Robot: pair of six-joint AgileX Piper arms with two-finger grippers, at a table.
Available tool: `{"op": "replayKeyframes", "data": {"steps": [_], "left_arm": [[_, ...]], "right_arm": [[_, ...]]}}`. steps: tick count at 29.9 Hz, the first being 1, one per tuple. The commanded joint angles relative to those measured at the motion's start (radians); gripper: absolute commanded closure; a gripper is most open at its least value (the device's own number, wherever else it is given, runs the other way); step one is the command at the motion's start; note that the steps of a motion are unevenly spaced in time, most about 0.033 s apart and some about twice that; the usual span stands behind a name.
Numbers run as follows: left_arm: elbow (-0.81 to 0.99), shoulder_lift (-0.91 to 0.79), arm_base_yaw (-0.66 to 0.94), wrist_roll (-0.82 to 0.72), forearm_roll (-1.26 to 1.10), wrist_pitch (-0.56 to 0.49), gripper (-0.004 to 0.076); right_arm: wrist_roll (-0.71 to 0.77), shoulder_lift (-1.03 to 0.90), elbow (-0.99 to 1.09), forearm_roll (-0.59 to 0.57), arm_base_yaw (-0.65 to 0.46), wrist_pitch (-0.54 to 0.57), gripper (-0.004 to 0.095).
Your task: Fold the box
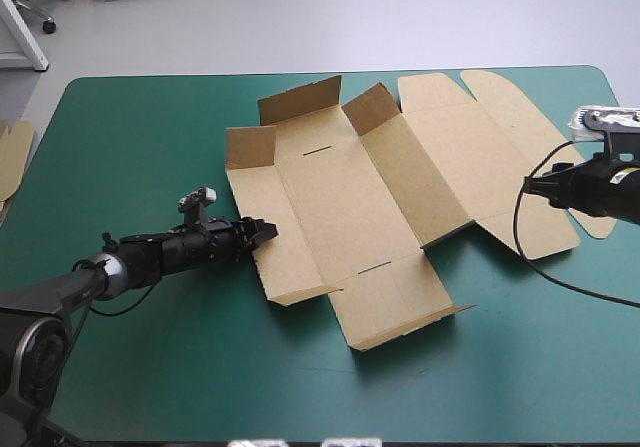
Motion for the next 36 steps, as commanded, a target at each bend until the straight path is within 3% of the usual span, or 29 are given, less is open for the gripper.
{"op": "replayKeyframes", "data": {"steps": [1,5,8,13,18,25,36], "left_arm": [[-0.046,-0.004,-0.053,0.009,-0.091,0.026,0.0409],[-0.068,0.003,-0.059,0.009,-0.091,-0.001,0.0451],[-0.086,0.003,-0.059,0.011,-0.091,-0.019,0.0587],[-0.106,0.003,-0.059,0.031,-0.091,-0.033,0.0734],[-0.108,0.003,-0.059,0.073,0.035,-0.037,0.0738],[-0.188,0.003,-0.057,0.073,0.237,0.093,0.0738],[-0.524,0.003,-0.057,-0.187,0.867,0.233,0.0738]], "right_arm": [[-0.013,-0.017,-0.032,0.010,-0.005,-0.032,0.0414],[-0.018,-0.017,-0.032,0.008,-0.005,-0.014,0.0414],[-0.018,-0.017,-0.032,0.008,-0.005,-0.014,0.0414],[-0.018,-0.017,-0.032,0.010,-0.005,-0.014,0.0419],[-0.020,-0.017,-0.032,0.010,-0.005,-0.014,0.0433],[-0.024,-0.017,-0.032,0.010,-0.005,-0.014,0.0437],[-0.024,-0.017,-0.032,0.010,-0.005,-0.014,0.0437]]}}
